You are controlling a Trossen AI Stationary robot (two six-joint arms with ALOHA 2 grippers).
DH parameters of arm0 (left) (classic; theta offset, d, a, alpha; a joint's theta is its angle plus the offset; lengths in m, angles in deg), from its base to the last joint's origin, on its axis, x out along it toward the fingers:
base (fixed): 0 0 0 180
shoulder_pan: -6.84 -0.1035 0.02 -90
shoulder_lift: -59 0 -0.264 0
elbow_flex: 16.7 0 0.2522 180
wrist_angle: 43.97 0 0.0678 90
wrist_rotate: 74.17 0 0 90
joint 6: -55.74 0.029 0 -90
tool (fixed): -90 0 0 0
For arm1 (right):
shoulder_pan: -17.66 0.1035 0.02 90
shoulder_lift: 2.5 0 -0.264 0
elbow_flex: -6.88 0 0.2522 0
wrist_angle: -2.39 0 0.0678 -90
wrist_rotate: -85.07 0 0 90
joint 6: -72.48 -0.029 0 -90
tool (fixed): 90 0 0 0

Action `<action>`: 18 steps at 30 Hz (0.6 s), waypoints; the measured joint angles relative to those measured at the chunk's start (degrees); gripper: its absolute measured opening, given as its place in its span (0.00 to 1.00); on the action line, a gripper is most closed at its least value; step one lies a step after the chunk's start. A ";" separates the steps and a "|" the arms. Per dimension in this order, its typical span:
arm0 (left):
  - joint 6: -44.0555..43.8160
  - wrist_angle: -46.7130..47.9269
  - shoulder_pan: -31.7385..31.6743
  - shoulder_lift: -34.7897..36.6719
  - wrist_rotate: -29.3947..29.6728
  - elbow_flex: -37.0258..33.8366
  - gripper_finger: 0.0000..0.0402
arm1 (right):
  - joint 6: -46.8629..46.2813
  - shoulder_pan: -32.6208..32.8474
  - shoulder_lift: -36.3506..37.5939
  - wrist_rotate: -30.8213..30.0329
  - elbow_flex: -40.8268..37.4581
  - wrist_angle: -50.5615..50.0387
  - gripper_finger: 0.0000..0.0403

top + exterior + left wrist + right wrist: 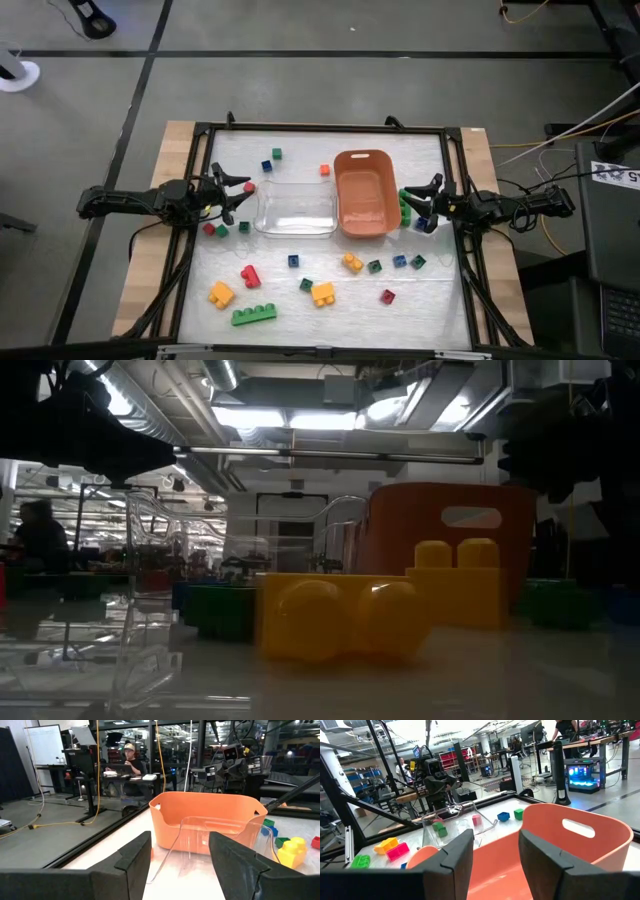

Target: Sort blocks by size

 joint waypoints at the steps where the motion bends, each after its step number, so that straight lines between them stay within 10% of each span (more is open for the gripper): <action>1: 0.00 0.00 0.00 0.00 0.00 0.00 0.47 | -0.01 0.00 -0.01 0.00 -0.01 0.01 0.39; 18: 5.81 -3.11 -0.04 -0.02 3.05 0.02 0.47 | -0.02 0.00 0.01 -0.18 -0.01 1.39 0.39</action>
